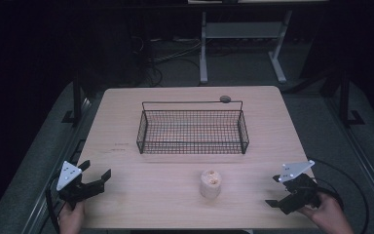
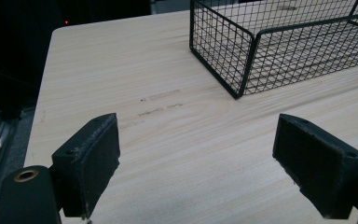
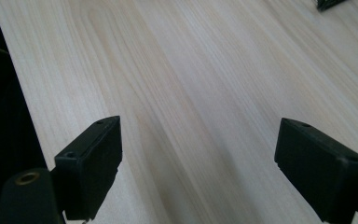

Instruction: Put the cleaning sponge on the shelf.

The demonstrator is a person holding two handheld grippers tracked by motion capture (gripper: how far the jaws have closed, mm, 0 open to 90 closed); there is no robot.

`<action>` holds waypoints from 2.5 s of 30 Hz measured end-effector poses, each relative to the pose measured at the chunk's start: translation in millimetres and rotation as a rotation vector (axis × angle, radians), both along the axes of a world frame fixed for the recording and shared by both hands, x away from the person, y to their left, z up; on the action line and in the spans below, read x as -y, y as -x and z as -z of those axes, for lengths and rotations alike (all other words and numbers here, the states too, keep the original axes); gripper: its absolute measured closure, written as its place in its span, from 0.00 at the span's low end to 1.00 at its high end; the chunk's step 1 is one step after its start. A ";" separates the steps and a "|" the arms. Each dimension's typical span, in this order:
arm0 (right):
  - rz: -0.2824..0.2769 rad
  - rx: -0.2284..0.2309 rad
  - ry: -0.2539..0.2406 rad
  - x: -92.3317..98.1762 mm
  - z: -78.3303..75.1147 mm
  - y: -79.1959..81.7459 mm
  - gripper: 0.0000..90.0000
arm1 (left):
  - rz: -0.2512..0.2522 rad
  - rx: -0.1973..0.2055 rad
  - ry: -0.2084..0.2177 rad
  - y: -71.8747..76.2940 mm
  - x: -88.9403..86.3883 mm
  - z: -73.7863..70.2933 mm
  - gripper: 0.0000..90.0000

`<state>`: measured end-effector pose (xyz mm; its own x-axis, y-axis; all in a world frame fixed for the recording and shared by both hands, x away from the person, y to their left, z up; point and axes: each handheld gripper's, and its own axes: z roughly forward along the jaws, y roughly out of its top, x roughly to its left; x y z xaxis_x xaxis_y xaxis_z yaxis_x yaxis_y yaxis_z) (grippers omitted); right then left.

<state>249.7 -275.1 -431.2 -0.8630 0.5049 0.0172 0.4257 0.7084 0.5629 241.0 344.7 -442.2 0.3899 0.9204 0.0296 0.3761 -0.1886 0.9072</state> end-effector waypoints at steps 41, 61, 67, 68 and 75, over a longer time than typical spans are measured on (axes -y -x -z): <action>-0.177 -0.040 0.095 -60.8 -21.3 -11.5 0.16 | 0.019 -0.005 -0.007 -0.2 4.3 2.1 0.15; -0.278 -0.081 0.141 -108.3 -35.6 -30.4 0.16 | 0.018 -0.011 -0.001 -2.6 1.7 3.2 0.16; -0.307 -0.079 0.153 -122.1 -37.7 -36.3 0.16 | 0.022 -0.014 0.000 -3.0 2.2 3.2 0.15; -0.307 -0.081 0.160 -123.8 -38.3 -36.3 0.16 | 0.022 -0.012 -0.003 -2.8 2.4 2.8 0.15; -0.322 -0.084 0.161 -135.1 -42.5 -41.0 0.16 | 0.021 -0.017 0.000 -3.3 1.8 3.2 0.15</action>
